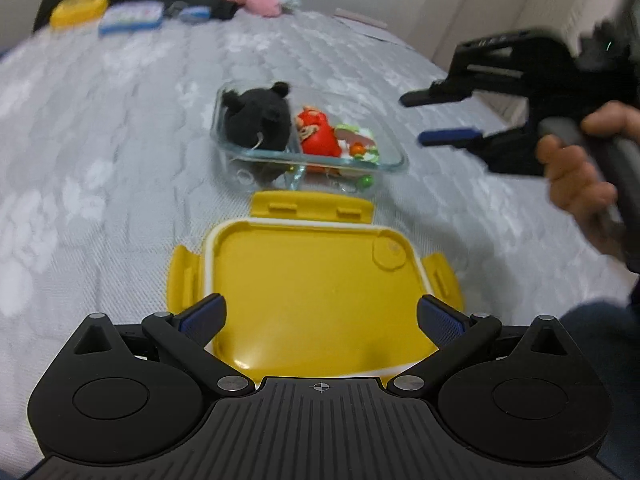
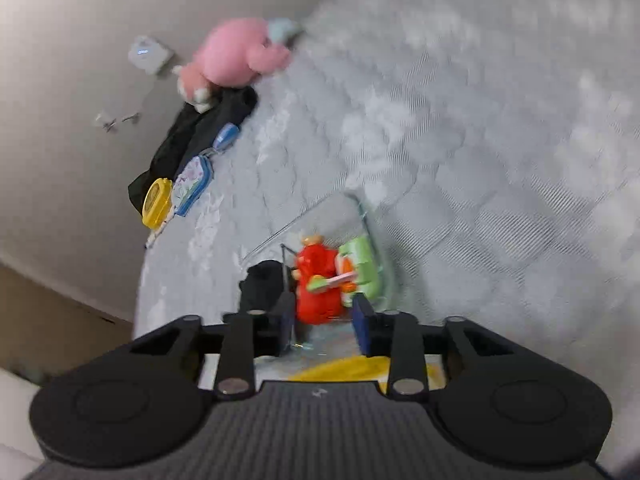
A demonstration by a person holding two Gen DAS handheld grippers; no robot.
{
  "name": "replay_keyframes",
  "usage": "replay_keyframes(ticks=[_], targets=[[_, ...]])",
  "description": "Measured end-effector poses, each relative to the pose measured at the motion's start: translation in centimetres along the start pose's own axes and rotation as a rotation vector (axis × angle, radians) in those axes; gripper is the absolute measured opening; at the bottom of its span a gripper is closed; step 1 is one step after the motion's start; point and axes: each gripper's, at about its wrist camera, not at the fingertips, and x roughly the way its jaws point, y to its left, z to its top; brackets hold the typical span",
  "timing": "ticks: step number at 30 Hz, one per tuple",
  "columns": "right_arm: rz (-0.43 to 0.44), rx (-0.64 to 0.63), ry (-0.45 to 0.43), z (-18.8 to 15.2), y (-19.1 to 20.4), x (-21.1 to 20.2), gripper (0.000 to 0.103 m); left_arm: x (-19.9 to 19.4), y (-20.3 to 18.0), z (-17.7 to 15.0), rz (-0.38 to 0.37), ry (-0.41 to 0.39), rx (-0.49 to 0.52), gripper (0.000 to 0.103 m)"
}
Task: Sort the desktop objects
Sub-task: 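Raise the right gripper away from the glass container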
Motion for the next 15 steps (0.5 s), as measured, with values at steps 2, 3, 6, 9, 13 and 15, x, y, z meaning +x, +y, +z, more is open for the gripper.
replay_keyframes(ticks=[2,3,6,9,13,15], targets=[[0.016,0.053,0.017,1.3,0.3,1.2,0.038,0.3,1.1,0.3,-0.033,-0.001,-0.076,0.103],[0.024,0.08,0.026,1.9,0.4,1.8,0.038,0.3,1.5,0.4,-0.047,-0.005,-0.099,0.103],[0.048,0.16,0.052,3.8,0.9,3.6,0.038,0.3,2.3,0.6,-0.075,-0.008,-0.152,0.103],[0.065,0.222,0.065,5.6,1.3,5.2,0.03,0.3,2.0,0.6,-0.078,-0.01,-0.131,0.103],[0.053,0.133,-0.022,6.5,2.3,5.6,0.029,0.5,1.2,0.5,-0.084,-0.004,-0.085,0.103],[0.059,0.107,-0.028,6.7,2.6,5.7,0.029,0.6,1.1,0.3,-0.086,0.0,-0.07,0.103]])
